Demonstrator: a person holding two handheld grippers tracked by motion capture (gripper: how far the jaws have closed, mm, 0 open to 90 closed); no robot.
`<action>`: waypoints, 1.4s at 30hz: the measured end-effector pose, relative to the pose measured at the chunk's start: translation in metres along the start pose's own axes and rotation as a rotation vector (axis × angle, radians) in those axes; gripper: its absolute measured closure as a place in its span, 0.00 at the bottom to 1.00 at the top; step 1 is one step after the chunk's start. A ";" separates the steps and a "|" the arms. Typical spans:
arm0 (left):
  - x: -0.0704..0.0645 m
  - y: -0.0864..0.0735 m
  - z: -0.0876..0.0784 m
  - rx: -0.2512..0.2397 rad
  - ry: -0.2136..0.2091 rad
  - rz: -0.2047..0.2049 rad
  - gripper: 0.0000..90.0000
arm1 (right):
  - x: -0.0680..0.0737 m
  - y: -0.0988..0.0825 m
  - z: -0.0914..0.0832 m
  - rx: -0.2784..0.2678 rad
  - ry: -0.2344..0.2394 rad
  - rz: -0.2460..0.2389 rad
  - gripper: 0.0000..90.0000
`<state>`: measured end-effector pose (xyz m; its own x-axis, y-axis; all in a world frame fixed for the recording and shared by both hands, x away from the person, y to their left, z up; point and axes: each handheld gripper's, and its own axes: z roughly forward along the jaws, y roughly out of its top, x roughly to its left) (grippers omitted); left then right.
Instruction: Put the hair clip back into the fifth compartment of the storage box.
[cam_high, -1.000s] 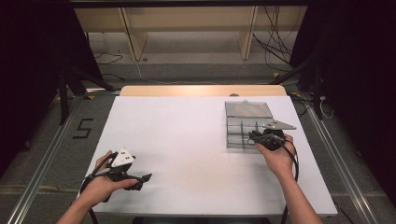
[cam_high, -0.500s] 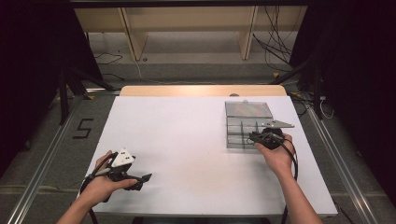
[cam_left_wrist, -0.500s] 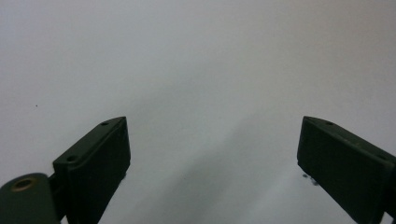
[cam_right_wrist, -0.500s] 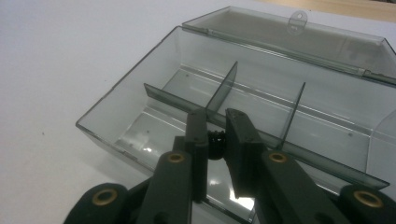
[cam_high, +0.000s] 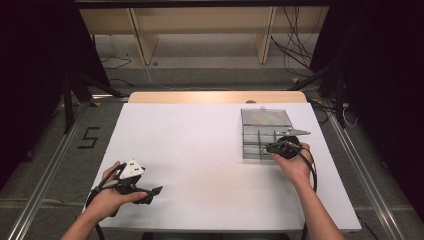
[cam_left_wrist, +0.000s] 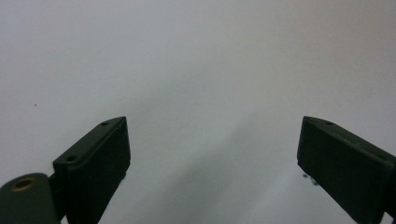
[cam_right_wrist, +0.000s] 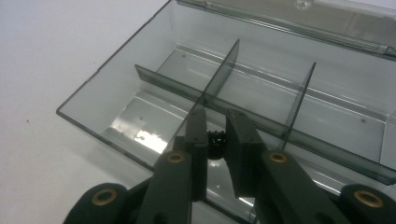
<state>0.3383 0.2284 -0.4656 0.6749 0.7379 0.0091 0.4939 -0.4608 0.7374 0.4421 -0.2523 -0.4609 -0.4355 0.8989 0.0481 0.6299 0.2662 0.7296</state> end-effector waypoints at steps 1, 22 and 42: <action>0.000 0.000 0.000 0.001 0.000 0.000 0.10 | 0.000 0.000 0.000 0.004 0.001 0.003 0.89; 0.000 0.000 0.000 0.001 0.000 0.000 0.10 | -0.001 0.001 0.007 0.031 -0.009 0.015 0.88; 0.000 0.000 -0.001 -0.001 0.003 -0.005 0.10 | -0.002 0.000 0.002 0.015 -0.005 0.039 0.78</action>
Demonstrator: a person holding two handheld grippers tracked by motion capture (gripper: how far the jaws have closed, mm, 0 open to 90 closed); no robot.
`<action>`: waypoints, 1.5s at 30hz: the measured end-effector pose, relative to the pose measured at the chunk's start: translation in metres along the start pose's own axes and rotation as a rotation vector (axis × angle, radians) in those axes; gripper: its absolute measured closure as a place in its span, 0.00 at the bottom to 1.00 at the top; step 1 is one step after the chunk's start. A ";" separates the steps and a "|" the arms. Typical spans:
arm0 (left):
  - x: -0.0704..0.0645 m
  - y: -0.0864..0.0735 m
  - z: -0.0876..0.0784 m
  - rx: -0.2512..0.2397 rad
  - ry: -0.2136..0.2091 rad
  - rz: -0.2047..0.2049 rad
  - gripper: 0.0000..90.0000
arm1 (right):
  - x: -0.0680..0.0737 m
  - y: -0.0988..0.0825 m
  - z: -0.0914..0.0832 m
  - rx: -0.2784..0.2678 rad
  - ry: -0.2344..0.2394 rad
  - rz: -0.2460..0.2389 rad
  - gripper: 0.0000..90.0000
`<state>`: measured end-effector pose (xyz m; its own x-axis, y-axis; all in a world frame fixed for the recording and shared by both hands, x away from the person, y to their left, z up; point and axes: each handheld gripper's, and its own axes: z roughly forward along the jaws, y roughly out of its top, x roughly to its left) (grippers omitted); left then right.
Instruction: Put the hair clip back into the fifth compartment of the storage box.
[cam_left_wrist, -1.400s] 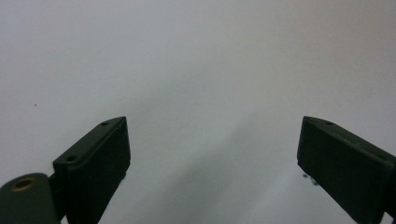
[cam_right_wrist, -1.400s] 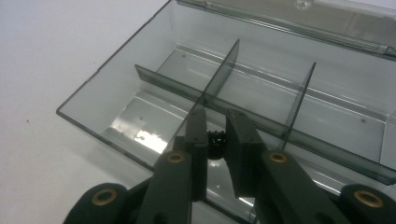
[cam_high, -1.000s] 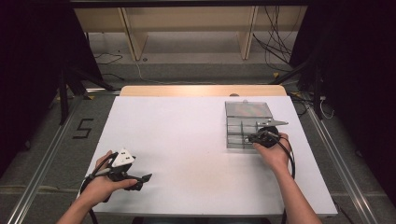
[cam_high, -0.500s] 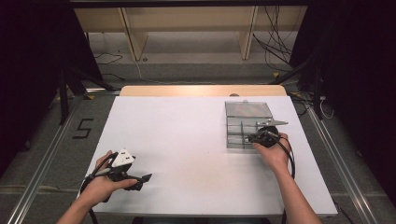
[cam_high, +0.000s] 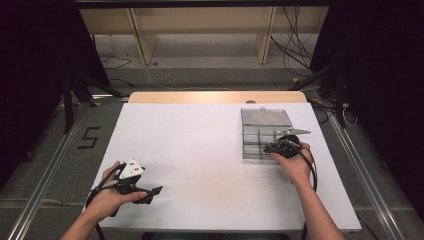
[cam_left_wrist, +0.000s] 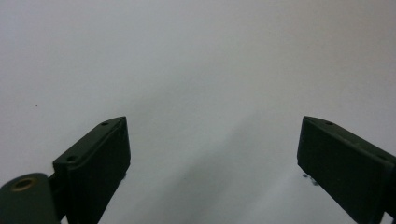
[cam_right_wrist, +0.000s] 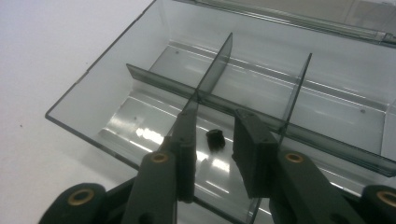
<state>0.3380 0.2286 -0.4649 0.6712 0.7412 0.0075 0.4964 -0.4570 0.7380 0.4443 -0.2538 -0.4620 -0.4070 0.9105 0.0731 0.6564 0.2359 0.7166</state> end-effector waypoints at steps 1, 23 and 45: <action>0.000 0.000 0.000 0.000 0.000 -0.001 0.10 | 0.000 0.000 -0.001 -0.003 0.002 -0.001 0.77; 0.000 0.000 0.000 -0.003 0.003 -0.003 0.10 | 0.006 -0.008 -0.038 -0.102 0.066 -0.016 0.60; 0.002 -0.001 -0.001 -0.003 0.009 -0.003 0.10 | 0.005 -0.052 -0.074 -0.191 0.182 -0.059 0.40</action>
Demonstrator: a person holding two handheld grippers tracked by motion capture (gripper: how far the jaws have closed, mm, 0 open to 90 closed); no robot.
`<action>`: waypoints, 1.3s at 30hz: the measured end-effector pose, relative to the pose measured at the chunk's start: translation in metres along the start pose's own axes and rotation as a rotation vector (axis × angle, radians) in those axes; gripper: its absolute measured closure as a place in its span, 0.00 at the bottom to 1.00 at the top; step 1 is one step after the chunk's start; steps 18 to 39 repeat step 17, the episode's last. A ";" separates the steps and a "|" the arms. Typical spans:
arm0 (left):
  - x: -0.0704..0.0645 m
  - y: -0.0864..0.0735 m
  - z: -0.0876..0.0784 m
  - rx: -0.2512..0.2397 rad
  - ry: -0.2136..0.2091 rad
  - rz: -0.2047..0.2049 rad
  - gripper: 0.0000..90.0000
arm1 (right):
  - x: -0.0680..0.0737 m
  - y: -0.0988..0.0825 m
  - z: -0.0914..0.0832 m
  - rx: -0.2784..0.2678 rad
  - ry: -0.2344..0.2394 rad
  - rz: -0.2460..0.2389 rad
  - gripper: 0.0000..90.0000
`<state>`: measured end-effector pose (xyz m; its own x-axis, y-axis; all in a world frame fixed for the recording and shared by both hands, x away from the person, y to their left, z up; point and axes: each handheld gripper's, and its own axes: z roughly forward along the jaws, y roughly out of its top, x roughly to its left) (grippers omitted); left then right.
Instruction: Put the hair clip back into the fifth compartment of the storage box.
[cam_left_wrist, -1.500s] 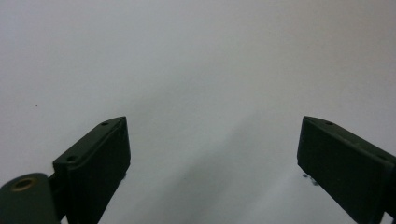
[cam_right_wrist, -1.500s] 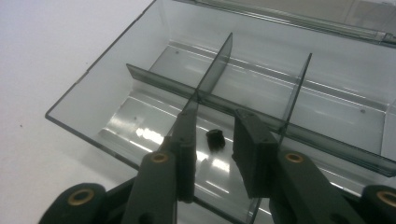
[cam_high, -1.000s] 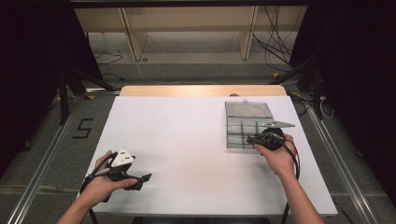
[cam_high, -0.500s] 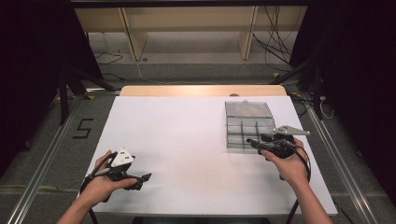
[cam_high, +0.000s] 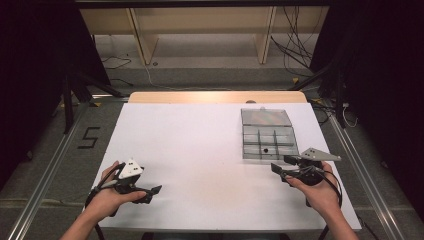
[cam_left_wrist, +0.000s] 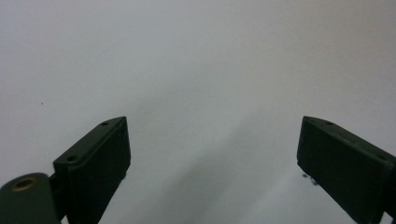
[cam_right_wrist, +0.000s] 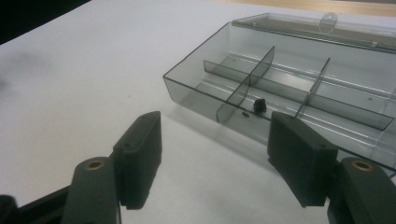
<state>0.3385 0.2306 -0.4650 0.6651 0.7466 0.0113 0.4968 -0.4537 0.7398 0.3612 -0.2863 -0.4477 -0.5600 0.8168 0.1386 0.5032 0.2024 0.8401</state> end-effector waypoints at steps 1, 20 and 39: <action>0.000 0.000 0.000 0.000 0.000 0.002 0.10 | 0.001 -0.001 -0.001 -0.002 0.002 0.002 0.40; 0.000 0.001 0.000 0.000 0.004 -0.004 0.11 | 0.004 -0.017 -0.009 0.024 -0.007 -0.007 0.32; 0.000 0.001 0.000 0.000 0.004 -0.004 0.11 | 0.004 -0.017 -0.009 0.024 -0.007 -0.007 0.32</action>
